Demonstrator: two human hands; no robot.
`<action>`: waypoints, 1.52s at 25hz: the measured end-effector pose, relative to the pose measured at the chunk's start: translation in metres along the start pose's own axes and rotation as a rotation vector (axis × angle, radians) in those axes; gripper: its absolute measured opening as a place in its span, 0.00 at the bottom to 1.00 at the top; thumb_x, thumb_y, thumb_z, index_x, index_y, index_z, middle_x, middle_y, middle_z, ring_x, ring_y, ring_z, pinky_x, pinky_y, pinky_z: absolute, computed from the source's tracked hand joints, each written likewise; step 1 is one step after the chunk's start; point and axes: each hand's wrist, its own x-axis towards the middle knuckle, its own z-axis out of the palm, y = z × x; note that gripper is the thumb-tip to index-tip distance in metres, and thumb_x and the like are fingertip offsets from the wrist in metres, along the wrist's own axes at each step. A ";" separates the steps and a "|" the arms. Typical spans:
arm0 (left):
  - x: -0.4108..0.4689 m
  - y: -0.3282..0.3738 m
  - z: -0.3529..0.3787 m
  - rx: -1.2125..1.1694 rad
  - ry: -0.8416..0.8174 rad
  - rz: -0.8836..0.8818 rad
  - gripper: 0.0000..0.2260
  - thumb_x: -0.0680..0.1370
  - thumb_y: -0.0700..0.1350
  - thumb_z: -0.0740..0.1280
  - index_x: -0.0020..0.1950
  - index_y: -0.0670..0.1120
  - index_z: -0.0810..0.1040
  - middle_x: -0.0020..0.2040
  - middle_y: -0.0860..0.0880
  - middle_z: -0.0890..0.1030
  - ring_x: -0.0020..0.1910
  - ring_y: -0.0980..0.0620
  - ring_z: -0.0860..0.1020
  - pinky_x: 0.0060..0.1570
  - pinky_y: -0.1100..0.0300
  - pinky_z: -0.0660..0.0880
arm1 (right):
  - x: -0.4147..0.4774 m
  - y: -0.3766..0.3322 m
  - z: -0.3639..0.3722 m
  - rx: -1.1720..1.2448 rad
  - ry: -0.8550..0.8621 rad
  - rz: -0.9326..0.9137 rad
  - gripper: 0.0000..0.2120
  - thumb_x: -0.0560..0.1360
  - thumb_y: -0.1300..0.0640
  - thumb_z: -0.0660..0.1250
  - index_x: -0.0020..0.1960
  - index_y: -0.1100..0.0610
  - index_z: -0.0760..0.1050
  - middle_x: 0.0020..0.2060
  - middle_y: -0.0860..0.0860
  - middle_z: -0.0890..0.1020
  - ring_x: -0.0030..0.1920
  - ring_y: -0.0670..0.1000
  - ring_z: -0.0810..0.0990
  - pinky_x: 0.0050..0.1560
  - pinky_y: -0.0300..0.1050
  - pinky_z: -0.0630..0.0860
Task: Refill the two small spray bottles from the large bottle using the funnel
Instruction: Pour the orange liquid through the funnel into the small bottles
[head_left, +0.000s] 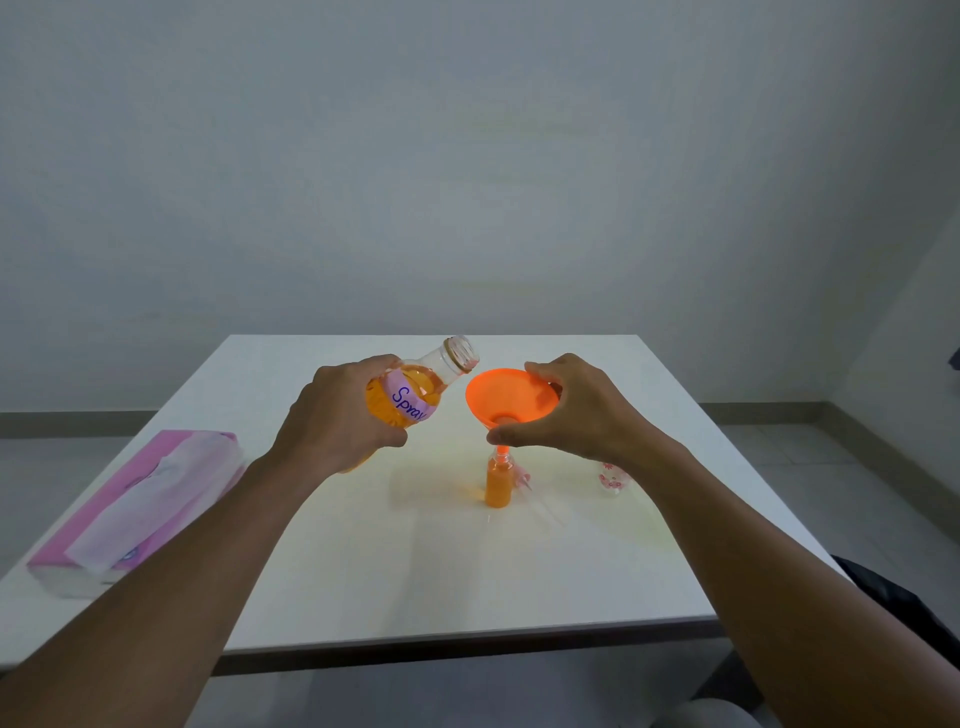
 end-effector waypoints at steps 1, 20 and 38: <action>0.000 0.001 0.000 0.000 0.000 0.001 0.39 0.62 0.51 0.82 0.71 0.55 0.72 0.60 0.50 0.80 0.52 0.47 0.78 0.48 0.53 0.79 | 0.000 0.000 0.000 0.001 -0.001 -0.001 0.52 0.58 0.30 0.78 0.76 0.52 0.67 0.64 0.48 0.74 0.57 0.48 0.71 0.51 0.43 0.70; 0.031 0.101 0.029 -0.035 -0.024 0.113 0.41 0.62 0.51 0.82 0.72 0.55 0.71 0.64 0.47 0.78 0.58 0.45 0.78 0.51 0.50 0.79 | -0.024 0.067 -0.114 0.065 0.181 0.144 0.35 0.49 0.22 0.73 0.45 0.45 0.82 0.47 0.56 0.84 0.48 0.60 0.82 0.50 0.59 0.80; 0.049 0.136 0.060 0.065 -0.059 0.200 0.37 0.63 0.49 0.81 0.70 0.57 0.73 0.59 0.49 0.80 0.54 0.46 0.77 0.44 0.54 0.76 | -0.013 0.098 -0.097 -0.016 0.103 0.123 0.55 0.51 0.27 0.77 0.73 0.51 0.72 0.57 0.45 0.75 0.56 0.50 0.77 0.51 0.45 0.76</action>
